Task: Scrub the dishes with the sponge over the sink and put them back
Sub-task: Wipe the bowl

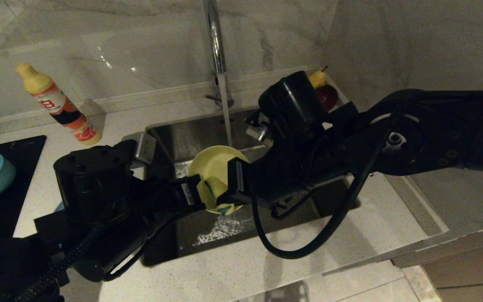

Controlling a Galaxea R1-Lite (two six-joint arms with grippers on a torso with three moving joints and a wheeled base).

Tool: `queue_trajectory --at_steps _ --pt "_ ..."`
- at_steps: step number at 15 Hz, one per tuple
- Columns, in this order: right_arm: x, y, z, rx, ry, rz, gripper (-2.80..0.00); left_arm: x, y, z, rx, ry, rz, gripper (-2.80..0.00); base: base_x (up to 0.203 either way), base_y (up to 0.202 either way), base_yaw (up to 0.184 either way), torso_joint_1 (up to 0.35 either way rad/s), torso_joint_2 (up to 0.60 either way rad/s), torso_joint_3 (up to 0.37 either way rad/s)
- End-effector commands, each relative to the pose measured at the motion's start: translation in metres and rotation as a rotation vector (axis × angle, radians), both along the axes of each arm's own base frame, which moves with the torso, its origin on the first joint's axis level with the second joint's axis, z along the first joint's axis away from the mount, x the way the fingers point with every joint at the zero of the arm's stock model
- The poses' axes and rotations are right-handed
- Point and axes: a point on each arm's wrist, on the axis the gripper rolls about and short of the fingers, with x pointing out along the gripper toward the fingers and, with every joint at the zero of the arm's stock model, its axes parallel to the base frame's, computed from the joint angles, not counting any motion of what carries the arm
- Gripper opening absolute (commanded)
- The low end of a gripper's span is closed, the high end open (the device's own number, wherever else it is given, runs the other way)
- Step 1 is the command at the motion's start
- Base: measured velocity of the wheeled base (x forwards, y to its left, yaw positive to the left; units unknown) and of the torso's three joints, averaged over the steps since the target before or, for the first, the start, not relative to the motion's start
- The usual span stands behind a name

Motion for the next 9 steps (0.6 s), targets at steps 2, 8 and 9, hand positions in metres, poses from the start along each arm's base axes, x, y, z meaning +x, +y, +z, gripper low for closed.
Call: queue_trajectory --at_steps 2,8,9 --pt "-0.008 -0.013 0.007 -0.003 -0.003 -0.019 -2.80 0.000 0.000 -0.001 -0.002 0.000 0.002 -2.80 0.000 0.000 0.000 0.000 0.00 0.000" --pt "-0.004 -0.037 0.028 0.038 -0.045 -0.071 -2.80 -0.001 0.001 -0.002 0.006 0.001 -0.001 -2.80 0.000 0.000 0.000 0.000 0.00 0.000" --pt "-0.003 -0.037 0.028 0.043 -0.051 -0.073 -2.80 -0.002 0.001 -0.002 0.009 0.002 -0.003 -2.80 0.000 0.000 0.000 0.000 0.00 0.000"
